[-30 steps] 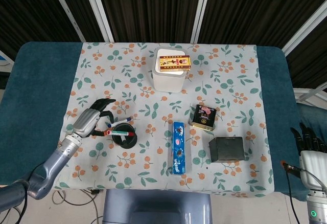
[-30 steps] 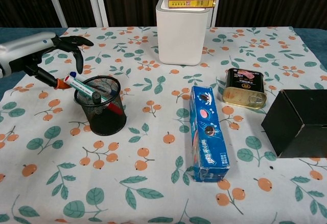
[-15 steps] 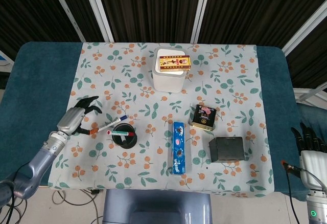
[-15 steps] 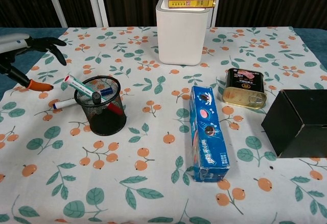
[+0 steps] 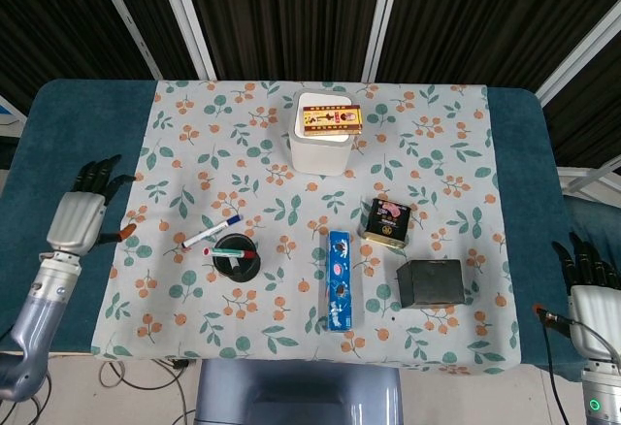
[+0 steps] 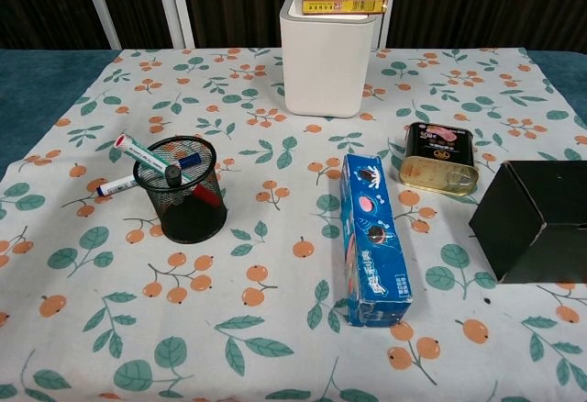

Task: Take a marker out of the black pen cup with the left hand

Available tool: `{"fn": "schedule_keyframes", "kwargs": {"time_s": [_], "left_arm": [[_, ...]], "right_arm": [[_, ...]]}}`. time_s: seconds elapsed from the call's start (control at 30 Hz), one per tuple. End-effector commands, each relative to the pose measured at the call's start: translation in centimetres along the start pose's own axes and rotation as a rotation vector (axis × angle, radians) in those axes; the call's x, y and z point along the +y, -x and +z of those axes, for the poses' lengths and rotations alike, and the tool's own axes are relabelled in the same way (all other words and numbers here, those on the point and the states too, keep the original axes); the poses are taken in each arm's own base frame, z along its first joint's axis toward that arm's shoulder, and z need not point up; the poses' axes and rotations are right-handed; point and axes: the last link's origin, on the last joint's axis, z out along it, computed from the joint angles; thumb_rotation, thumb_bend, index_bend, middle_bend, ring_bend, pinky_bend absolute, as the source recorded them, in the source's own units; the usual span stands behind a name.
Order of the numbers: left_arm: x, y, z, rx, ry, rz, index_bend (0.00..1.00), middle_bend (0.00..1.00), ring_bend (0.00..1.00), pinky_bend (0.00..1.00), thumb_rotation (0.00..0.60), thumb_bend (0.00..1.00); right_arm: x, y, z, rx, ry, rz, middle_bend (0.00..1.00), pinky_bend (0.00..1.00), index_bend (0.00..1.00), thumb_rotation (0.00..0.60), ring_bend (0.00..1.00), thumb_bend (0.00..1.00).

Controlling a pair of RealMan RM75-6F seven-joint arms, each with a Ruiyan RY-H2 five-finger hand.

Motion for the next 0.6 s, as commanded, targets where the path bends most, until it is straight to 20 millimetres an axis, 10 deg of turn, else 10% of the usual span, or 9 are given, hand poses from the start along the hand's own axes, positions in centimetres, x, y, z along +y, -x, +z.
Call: {"fn": "schedule_keyframes", "kwargs": {"time_s": [0.03,0.6], "left_arm": [[-1.0,-2.6,-6.6,0.047,-0.178,0.102,0.21,0.00,0.00,0.00,0.600,0.17],[-2.4,-2.4,-13.2,0.069,-0.237,0.028,0.19,0.00,0.00,0.00,0.600,0.17]], "right_arm": [[0.0,0.0,0.0,0.002,-0.004,-0.002,0.00,0.20,0.13,0.600,0.06,0.18],[-0.1,-0.1,0.1,0.009,-0.021,-0.006,0.00,0.20,0.13,0.600,0.06,0.18]]}}
